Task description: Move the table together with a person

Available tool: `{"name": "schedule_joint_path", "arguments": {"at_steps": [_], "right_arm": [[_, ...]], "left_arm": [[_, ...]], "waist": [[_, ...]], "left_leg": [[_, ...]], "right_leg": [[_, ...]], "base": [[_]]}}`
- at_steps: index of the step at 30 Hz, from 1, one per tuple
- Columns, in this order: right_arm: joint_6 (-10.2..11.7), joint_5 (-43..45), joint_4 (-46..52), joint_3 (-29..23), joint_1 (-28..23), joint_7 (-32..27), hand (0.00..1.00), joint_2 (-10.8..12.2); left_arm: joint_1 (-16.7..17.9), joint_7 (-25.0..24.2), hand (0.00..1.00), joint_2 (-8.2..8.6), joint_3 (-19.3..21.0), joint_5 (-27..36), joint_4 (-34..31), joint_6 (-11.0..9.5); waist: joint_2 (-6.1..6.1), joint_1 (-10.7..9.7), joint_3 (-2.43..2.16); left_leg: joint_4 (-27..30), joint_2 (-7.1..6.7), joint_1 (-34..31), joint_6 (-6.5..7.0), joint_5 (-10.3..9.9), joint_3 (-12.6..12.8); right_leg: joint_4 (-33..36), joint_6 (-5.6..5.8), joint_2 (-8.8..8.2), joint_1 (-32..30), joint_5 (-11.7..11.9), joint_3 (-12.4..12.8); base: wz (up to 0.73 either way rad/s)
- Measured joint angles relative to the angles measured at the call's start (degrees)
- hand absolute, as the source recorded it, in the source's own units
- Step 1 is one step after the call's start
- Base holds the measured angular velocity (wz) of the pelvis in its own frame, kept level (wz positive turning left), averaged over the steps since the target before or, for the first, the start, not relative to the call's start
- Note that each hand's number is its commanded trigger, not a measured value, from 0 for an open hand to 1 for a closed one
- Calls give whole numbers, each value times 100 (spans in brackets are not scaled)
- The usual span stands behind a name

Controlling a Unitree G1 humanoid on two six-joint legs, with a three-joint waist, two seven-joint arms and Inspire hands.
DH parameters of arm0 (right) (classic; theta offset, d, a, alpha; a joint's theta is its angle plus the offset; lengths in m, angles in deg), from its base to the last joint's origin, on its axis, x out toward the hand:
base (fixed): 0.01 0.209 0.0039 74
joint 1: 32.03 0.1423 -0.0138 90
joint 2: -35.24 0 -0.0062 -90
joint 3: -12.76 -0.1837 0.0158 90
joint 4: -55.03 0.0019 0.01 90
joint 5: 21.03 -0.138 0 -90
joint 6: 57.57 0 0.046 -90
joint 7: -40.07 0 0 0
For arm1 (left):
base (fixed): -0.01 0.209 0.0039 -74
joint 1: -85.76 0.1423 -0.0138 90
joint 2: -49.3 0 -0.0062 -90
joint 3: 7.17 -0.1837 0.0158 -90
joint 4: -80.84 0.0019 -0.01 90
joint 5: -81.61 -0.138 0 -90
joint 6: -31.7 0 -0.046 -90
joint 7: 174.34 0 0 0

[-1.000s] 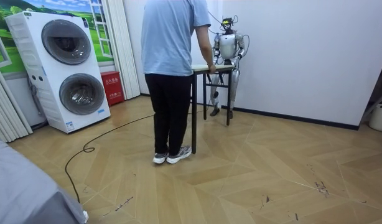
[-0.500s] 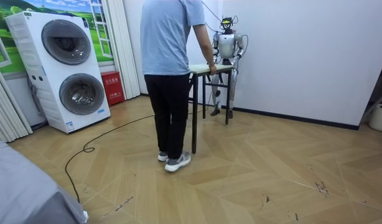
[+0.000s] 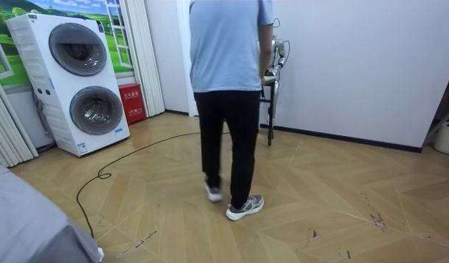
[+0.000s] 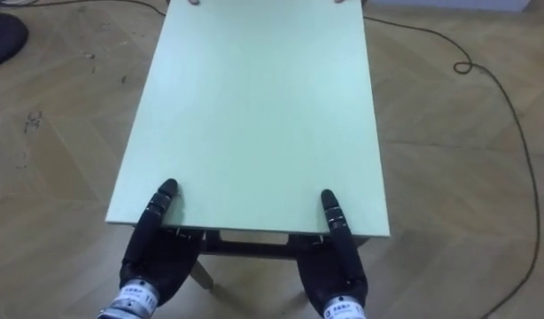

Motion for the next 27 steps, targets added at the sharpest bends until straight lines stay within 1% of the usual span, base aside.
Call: {"name": "schedule_joint_path", "arguments": {"at_steps": [1,2,3,4,6,7,8,9,10,11,12,13,14,15,16,17,18,19,20,21,22,24,26,27], "right_arm": [[0,0,2,-4,0,4,100,-1],[-1,-1,1,-2,-6,5,100,-6],[1,-1,1,0,-42,18,100,-8],[2,-2,1,0,-60,21,100,-6],[8,-4,8,0,-121,48,100,9],[8,-4,23,-4,-135,48,100,7],[8,-4,49,-19,-174,54,100,5],[7,-14,48,-48,-230,84,100,24],[5,-14,42,-65,-261,106,100,50],[1,-13,36,-103,-360,123,100,100],[-7,-12,27,-127,-467,155,100,102],[-14,-12,28,-121,-474,158,100,114],[-29,8,31,-94,-441,158,100,130],[-11,14,35,-72,-435,162,100,126],[-6,12,30,-75,-441,162,100,108],[2,10,24,-96,-435,163,100,88],[9,11,22,-107,-425,166,100,84],[-1,13,22,-107,-408,166,100,82],[-10,19,23,-97,-359,167,100,64],[-37,25,22,-80,-313,168,100,28],[-52,25,22,-73,-298,172,100,14],[-57,23,23,-41,-237,173,100,-4],[-60,23,22,14,-222,172,100,-7],[-52,24,17,61,-222,171,100,-24]], "left_arm": [[0,0,100,11,0,-16,-1,-3],[13,0,100,5,3,-16,0,-2],[32,-1,100,1,-10,-29,0,-2],[36,-2,100,-10,-19,-43,-1,-2],[41,-2,100,-41,-46,-44,-1,-3],[40,-2,100,-37,-47,-46,-1,-1],[41,-2,100,-20,-56,-74,0,1],[27,2,100,9,-78,-117,9,13],[27,2,100,22,-84,-144,13,17],[20,0,100,26,-166,-164,74,18],[23,0,100,0,-212,-170,117,8],[27,0,100,-20,-210,-181,117,-11],[24,-4,100,-45,-190,-183,117,-68],[-27,-3,100,-50,-186,-183,159,-50],[-40,-2,100,-52,-169,-197,196,-30],[-25,-4,100,-33,-161,-196,206,9],[-18,-4,100,-22,-152,-192,203,36],[-18,-5,100,-22,-133,-192,196,43],[-14,-13,100,-22,-107,-187,179,42],[1,-27,100,-25,-73,-179,148,42],[9,-27,100,-33,-66,-171,129,40],[45,-24,100,-68,-63,-87,47,34],[130,-25,100,-74,-38,-87,-7,-16],[183,-26,100,-74,-21,-87,-26,-21]], "waist": [[25,19,-3],[72,31,4],[111,30,4],[118,34,2],[126,35,0],[125,32,-1],[123,1,0],[120,-25,2],[111,-40,8],[109,-103,13],[139,-143,14],[141,-130,16],[125,-158,14],[78,-302,20],[76,-314,15],[71,-269,19],[48,-148,21],[25,-64,23],[10,111,22],[-1,262,20],[-10,330,21],[-26,475,17],[-48,532,14],[-58,539,18]], "left_leg": [[1,-10,-4,3,3,-23],[9,-40,4,12,14,-68],[7,-93,15,29,27,-81],[2,-123,17,40,34,-82],[-8,-278,15,85,49,-125],[2,-309,3,102,45,-130],[13,-368,-24,141,60,-145],[27,-421,-39,176,77,-283],[53,-465,-34,187,84,-424],[129,-531,39,204,99,-860],[199,-610,61,195,104,-1448],[193,-659,48,153,130,-1747],[190,-758,-28,85,188,-2151],[165,-914,-99,41,257,-2408],[86,-922,-99,39,303,-2267],[-54,-782,-111,65,381,-1720],[-126,-655,-91,76,434,-1300],[-143,-630,-86,69,458,-1243],[-147,-609,-127,49,470,-1267],[-152,-590,-174,29,482,-1303],[-152,-587,-190,22,486,-1324],[-142,-581,-261,3,499,-1359],[-153,-587,-263,2,505,-1359],[-151,-597,-266,5,507,-1357]], "right_leg": [[1,5,-14,13,-5,-27],[16,18,-60,77,-39,-150],[112,58,-129,111,-110,-246],[178,76,-180,112,-165,-277],[537,173,-416,112,-377,-443],[629,201,-476,113,-422,-484],[841,252,-589,113,-478,-569],[1048,261,-636,117,-486,-493],[1171,261,-645,114,-486,-370],[1537,232,-631,55,-482,27],[1454,7,-341,-50,-708,747],[1181,-65,-133,-100,-813,1092],[487,-81,178,-127,-812,1555],[407,-98,277,-102,-457,1693],[372,-119,242,-30,-464,1575],[335,-126,217,46,-469,1370],[265,-132,214,101,-468,1287],[241,-144,224,103,-471,1286],[159,-195,304,107,-451,1283],[76,-222,342,114,-420,1249],[53,-229,353,115,-416,1233],[-65,-242,373,164,-396,1058],[-150,-246,380,254,-393,978],[-232,-246,401,335,-393,989]], "base": [[35],[43],[50],[59],[64],[77],[96],[103],[119],[130],[125],[111],[131],[149],[143],[93],[63],[32],[12],[14],[26],[36],[42],[49]]}}
